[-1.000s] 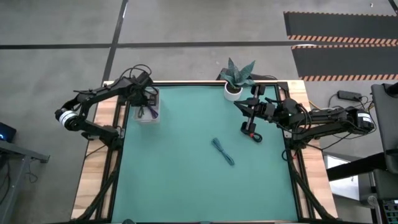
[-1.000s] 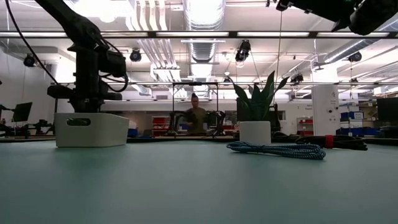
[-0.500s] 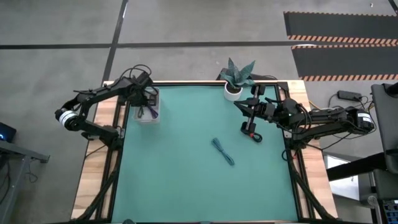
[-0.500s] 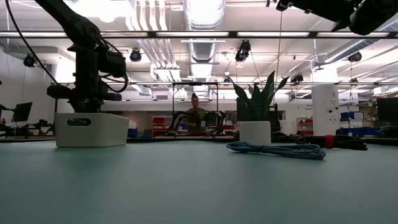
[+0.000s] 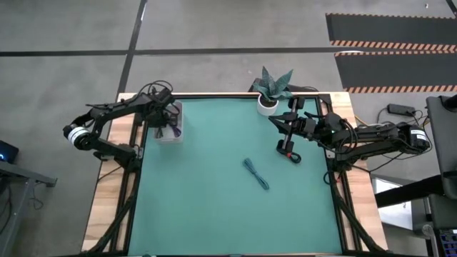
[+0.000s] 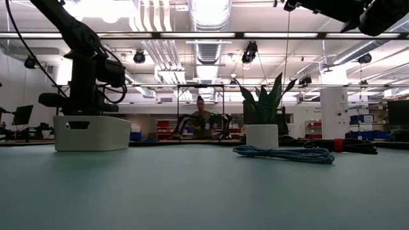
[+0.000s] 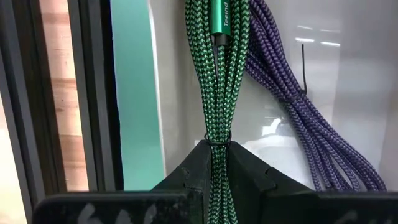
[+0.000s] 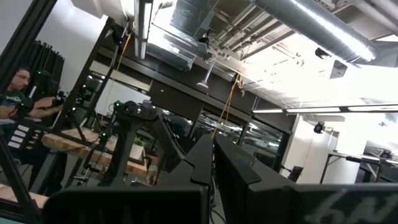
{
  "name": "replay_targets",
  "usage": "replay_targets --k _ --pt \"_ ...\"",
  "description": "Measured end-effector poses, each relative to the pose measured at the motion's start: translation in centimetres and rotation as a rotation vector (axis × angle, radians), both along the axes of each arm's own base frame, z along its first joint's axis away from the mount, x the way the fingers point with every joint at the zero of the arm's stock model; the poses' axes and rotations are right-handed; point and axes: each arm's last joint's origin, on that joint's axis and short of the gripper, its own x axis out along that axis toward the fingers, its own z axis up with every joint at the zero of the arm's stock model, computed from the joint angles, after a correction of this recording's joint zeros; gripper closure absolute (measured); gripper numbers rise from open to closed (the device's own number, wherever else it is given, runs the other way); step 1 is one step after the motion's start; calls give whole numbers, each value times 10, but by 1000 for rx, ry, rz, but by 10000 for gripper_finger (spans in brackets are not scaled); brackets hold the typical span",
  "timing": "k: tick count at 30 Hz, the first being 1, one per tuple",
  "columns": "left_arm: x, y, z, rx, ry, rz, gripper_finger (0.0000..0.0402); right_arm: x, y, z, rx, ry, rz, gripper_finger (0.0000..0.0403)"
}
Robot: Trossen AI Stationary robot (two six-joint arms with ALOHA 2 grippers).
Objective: Pick and place USB-C Cables
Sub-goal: Put the green usb cable into the gray bin
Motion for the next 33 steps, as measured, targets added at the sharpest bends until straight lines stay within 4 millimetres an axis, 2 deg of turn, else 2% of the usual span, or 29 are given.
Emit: replay_targets --k 8,17,26,33 --pt "-1 -1 -2 -4 3 1 375 0 0 0 0 0 0 394" --pt "-6 -7 -12 -31 33 4 375 0 0 0 0 2 0 394" --pt "-4 -4 -11 -5 18 5 374 0 0 0 -1 2 -1 394" --pt "-3 -4 -11 -1 18 -17 337 0 0 0 1 2 0 394"
